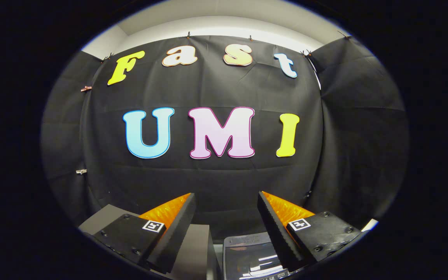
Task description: Put the clothes into the washing machine and then close the washing machine lid.
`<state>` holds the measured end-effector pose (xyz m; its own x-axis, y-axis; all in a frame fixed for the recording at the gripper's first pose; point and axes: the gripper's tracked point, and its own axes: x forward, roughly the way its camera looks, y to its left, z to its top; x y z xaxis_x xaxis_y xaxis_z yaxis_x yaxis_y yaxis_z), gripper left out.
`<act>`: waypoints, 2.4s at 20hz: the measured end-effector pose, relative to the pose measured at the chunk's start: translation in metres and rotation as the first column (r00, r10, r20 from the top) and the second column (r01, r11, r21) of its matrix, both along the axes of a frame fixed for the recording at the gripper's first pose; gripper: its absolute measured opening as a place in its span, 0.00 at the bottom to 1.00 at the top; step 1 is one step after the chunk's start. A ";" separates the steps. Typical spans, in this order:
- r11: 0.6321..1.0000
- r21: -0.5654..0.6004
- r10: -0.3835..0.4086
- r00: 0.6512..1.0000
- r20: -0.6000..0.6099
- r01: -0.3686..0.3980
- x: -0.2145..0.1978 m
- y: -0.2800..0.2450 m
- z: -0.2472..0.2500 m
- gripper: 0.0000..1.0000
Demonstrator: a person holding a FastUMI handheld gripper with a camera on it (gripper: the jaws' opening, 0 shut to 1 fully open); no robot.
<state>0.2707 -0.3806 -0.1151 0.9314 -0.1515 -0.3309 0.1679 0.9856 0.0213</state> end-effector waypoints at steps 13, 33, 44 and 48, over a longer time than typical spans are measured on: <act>1.000 -0.010 0.004 1.000 0.024 -0.003 -0.006 -0.002 0.003 1.00; 1.000 0.004 0.001 0.999 0.053 -0.001 -0.007 -0.004 0.005 1.00; 1.000 -0.018 0.001 0.998 0.056 0.000 -0.008 -0.009 0.005 1.00; 1.000 -0.018 -0.002 0.998 0.065 0.003 -0.005 -0.010 0.005 1.00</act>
